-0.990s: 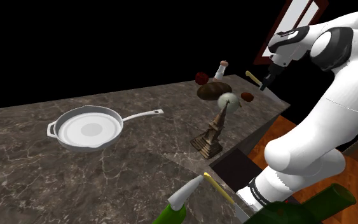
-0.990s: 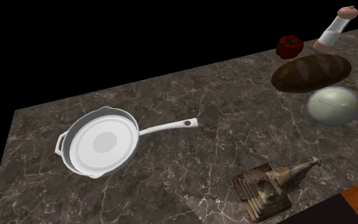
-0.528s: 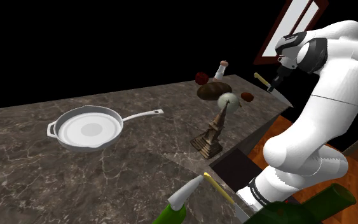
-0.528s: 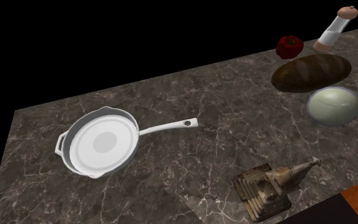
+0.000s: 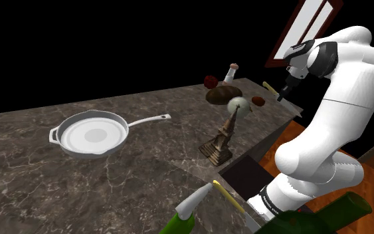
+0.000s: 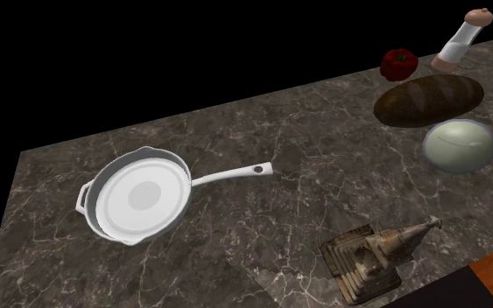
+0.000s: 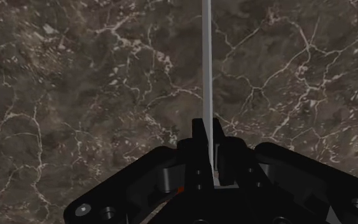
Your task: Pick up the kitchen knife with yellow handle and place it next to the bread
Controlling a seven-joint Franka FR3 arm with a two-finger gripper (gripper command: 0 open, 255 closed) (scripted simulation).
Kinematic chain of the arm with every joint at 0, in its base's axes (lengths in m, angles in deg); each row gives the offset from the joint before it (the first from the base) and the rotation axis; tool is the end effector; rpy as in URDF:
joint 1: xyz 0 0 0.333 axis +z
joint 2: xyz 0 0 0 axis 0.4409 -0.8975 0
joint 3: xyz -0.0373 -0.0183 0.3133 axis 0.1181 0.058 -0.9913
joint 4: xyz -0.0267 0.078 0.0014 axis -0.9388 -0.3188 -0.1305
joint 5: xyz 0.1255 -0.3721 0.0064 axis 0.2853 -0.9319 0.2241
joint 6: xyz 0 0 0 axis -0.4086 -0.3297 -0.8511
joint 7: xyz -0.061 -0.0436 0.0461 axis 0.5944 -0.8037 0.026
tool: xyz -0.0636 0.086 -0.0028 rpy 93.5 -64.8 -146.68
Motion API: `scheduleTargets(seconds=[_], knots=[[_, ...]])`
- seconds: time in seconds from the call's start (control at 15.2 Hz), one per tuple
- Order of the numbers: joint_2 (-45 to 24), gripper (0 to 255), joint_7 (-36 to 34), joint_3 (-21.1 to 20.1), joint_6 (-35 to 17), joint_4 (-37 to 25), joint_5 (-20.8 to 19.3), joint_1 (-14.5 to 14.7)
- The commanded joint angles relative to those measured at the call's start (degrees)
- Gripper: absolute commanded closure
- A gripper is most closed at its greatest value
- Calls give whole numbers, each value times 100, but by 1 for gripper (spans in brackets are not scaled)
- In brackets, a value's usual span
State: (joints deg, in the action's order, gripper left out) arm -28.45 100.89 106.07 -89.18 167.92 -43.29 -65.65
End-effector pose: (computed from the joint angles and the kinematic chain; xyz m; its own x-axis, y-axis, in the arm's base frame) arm 0.3373 -0.5669 0.4335 0.9987 0.0456 0.0208 0.0456 -0.9990 0.0022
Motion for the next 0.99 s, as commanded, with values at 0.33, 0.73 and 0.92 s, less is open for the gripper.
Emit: scheduleTargets(seconds=[0.33, 0.73, 0.92], knots=[[-134, 255, 62, -35, -484, 361, 80, -2], [-306, 255, 127, -78, -870, 589, 173, -21], [-406, 255, 163, -104, -1057, 684, 226, -35]])
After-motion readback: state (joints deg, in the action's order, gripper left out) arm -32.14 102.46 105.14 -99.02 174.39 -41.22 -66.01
